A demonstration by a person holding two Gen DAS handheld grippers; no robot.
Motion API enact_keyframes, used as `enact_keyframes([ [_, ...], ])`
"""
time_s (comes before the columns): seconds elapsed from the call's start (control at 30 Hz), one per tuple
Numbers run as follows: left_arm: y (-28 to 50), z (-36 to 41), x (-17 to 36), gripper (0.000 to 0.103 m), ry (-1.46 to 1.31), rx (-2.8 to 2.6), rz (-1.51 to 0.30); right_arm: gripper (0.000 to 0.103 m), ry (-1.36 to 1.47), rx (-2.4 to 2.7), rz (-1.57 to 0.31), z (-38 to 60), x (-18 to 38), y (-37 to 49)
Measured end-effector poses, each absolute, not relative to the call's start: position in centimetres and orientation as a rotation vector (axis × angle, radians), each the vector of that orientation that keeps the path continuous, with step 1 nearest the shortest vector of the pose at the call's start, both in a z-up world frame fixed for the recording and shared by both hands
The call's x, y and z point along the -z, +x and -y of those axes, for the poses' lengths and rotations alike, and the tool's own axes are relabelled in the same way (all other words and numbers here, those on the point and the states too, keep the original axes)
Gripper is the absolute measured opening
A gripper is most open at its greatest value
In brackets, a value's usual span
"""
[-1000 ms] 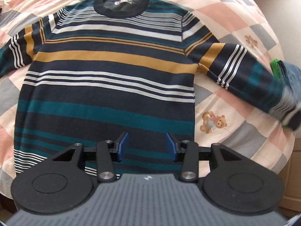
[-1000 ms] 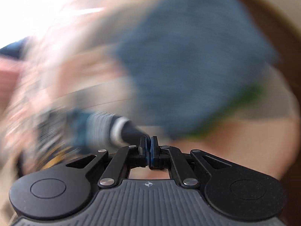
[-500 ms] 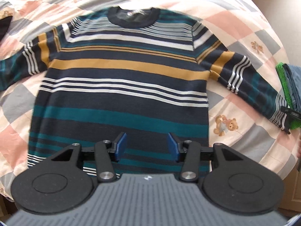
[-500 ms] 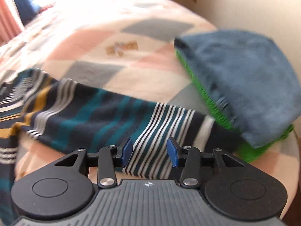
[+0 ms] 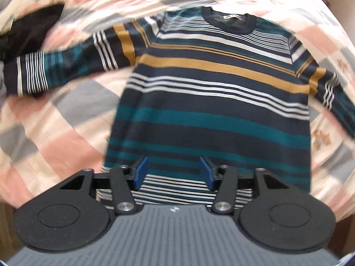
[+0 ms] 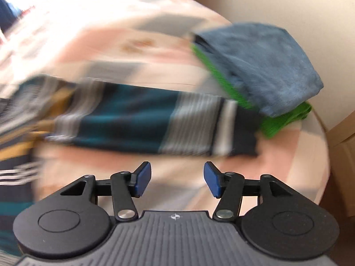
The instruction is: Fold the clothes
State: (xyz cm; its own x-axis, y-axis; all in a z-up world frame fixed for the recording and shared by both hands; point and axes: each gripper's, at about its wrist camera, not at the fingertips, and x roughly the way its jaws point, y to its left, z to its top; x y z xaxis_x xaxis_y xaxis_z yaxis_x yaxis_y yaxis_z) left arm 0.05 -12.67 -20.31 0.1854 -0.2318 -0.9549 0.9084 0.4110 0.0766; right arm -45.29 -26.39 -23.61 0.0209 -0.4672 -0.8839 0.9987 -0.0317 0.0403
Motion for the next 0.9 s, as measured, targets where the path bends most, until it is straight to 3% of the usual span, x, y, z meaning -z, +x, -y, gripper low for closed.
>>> enact_keyframes([
  [0.17,1.2,10.6,18.5,0.062,0.855,1.067,-0.957,0.076,0.941,1.301,-0.657,16.5,18.7,-35.7],
  [0.43,3.0,4.3,13.1,0.077,0.852,1.181,-0.852,0.082,0.955,1.198,-0.684,5.4,15.6,-23.5],
  [0.53,3.7,2.2,11.3,0.084,0.833,1.187,-0.833,0.094,0.893,1.2,-0.671,2.7,13.4,-21.4],
  [0.9,4.5,-2.9,8.0,0.089,0.775,1.17,-0.833,0.101,0.781,1.201,-0.722,-0.5,9.4,-17.8],
])
